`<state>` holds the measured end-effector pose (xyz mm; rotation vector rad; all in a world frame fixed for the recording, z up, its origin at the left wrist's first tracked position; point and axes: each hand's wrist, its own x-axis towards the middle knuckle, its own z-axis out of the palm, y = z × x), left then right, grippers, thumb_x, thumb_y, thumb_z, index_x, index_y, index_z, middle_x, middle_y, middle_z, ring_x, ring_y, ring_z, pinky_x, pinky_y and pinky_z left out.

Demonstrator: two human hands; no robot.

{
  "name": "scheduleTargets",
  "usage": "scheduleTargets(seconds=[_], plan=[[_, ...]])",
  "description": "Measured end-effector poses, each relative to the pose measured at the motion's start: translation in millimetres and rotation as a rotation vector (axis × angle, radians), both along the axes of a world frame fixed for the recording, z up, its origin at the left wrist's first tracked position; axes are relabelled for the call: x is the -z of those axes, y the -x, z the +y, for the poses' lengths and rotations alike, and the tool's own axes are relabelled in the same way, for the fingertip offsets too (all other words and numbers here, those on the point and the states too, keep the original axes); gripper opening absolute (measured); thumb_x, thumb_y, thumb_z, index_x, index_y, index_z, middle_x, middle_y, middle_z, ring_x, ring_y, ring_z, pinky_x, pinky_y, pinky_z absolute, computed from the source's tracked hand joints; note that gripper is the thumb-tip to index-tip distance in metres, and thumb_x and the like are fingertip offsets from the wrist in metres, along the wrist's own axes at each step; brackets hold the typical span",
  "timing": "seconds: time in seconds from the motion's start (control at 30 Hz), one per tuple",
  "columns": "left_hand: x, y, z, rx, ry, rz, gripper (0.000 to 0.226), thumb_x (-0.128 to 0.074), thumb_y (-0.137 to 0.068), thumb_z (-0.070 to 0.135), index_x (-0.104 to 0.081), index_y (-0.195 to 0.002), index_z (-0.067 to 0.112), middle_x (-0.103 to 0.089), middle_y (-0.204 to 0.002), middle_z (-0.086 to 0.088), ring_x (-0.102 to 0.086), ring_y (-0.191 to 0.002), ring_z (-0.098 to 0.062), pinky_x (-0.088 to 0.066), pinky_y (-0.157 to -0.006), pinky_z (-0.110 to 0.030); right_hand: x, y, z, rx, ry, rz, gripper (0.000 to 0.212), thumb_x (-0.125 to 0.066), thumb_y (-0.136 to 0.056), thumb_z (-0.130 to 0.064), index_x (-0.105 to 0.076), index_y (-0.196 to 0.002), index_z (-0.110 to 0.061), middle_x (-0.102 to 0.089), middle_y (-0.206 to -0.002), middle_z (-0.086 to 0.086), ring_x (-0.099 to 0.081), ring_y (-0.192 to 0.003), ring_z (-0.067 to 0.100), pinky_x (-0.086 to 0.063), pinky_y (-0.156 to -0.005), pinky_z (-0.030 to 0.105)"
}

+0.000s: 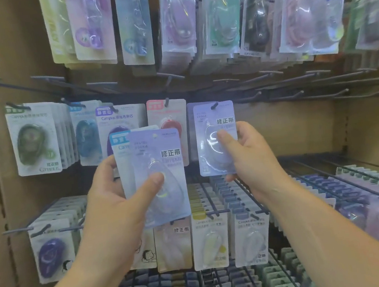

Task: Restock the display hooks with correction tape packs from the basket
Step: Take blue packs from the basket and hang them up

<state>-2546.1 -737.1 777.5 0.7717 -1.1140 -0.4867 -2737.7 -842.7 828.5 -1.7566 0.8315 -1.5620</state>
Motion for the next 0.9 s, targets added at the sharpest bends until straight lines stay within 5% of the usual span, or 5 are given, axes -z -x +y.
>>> scheduleTargets(seconds=[0.47,0.63,0.7,0.77,0.9], plan=[[-3.8,3.6,4.5,-0.043,0.039,-0.034,0.058,-0.08,-0.067,0.027,-0.063,-0.122,0.029,-0.08,-0.113,0.007,-0.078,-0.102,-0.016,-0.061,-0.084,-0.04,-18.7,-18.2,-60.1,0.241,-0.121,0.217,0.034,-0.058,-0.099,-0.054,-0.061,-0.106,-0.02,-0.066,-0.102,-0.004,-0.064,-0.084,0.018,-0.06,-0.068,0.039],[-3.8,3.9,4.8,-0.039,0.042,-0.024,0.057,-0.079,-0.067,0.031,-0.062,-0.122,0.031,-0.079,-0.115,0.006,-0.078,-0.103,-0.019,-0.059,-0.086,-0.045,-3.7,-4.0,-44.3,0.491,0.09,0.204,0.041,-0.065,-0.096,-0.049,-0.051,-0.125,-0.023,-0.048,-0.118,-0.008,-0.054,-0.104,0.015,-0.043,-0.081,0.03],[-2.4,3.6,2.4,-0.016,0.029,-0.006,0.05,-0.076,-0.075,0.026,-0.062,-0.123,0.03,-0.08,-0.114,0.006,-0.078,-0.102,-0.019,-0.059,-0.085,-0.044,1.3,-3.1,-20.6,0.396,0.173,0.111,0.031,-0.064,-0.096,-0.045,-0.056,-0.12,-0.026,-0.056,-0.117,-0.011,-0.056,-0.105,0.01,-0.044,-0.082,0.028],[-0.7,4.0,-1.6,0.018,0.005,0.005,0.041,-0.076,-0.09,0.015,-0.061,-0.125,0.029,-0.08,-0.114,0.005,-0.077,-0.103,-0.019,-0.059,-0.084,-0.043,8.3,-6.7,6.6,0.082,0.119,0.051,0.016,-0.061,-0.099,-0.04,-0.064,-0.11,-0.028,-0.068,-0.107,-0.012,-0.064,-0.098,0.004,-0.05,-0.077,0.025],[0.8,8.8,-6.5,0.04,-0.012,-0.011,0.038,-0.07,-0.095,0.018,-0.06,-0.13,0.029,-0.078,-0.119,0.003,-0.075,-0.109,-0.021,-0.059,-0.09,-0.046,25.0,-17.4,45.3,-0.392,0.007,0.15,0.024,-0.056,-0.104,-0.029,-0.068,-0.124,-0.024,-0.076,-0.115,-0.007,-0.071,-0.105,0.01,-0.057,-0.082,0.027]])
